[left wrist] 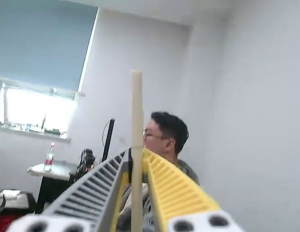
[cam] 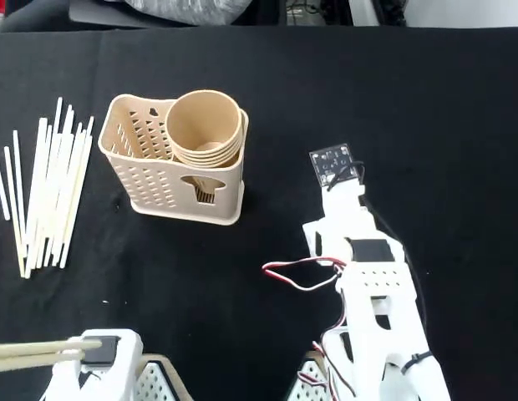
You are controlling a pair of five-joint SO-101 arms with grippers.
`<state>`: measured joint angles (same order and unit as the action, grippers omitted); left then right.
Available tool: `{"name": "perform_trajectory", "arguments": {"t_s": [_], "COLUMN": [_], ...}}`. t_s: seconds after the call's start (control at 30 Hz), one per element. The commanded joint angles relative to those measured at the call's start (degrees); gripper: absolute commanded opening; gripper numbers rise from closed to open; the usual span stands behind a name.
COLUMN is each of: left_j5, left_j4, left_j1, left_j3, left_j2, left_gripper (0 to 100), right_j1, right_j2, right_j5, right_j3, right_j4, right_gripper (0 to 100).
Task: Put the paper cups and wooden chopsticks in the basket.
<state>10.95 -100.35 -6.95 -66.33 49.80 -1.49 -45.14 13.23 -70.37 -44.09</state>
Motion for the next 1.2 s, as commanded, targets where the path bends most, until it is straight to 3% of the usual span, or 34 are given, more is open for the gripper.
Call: {"name": "perform_trajectory", "arguments": {"t_s": [0.0, 0.13, 0.27, 0.4, 0.6, 0.67, 0.87, 1.17], "left_j5": [-0.9, -1.6, -4.7, -7.2, -20.0, -22.1, -19.4, -4.8], "left_j4": [5.4, 15.1, 31.6, 55.5, 100.5, 108.7, 110.3, 110.1], "left_j1": [0.7, 2.0, 5.1, 5.1, 5.7, 5.7, 5.7, 2.8], "left_j3": [19.6, 39.0, 60.0, 82.2, 110.6, 114.4, 111.6, 99.9], "left_j2": [4.0, 10.2, 16.9, 23.3, 25.5, 24.4, 13.3, -4.3], "left_gripper": [3, 3, 3, 3, 3, 3, 3, 3], "right_j1": [0.7, 0.7, 0.7, 0.7, 0.5, 0.5, 0.5, 0.7], "right_j2": [-0.3, -0.3, -0.3, -0.3, -0.3, -0.3, -0.3, -0.3], "right_j5": [0.6, 0.6, 0.7, 0.7, 0.7, 0.7, 0.8, 0.8], "right_j3": [0.6, 0.6, 0.6, 0.6, 0.6, 0.6, 0.6, 0.6], "right_j4": [1.1, 1.1, 1.1, 1.1, 1.1, 1.1, 1.1, 1.1], "right_gripper": [2.8, 2.8, 2.8, 2.8, 2.8, 2.8, 2.8, 2.8]}}
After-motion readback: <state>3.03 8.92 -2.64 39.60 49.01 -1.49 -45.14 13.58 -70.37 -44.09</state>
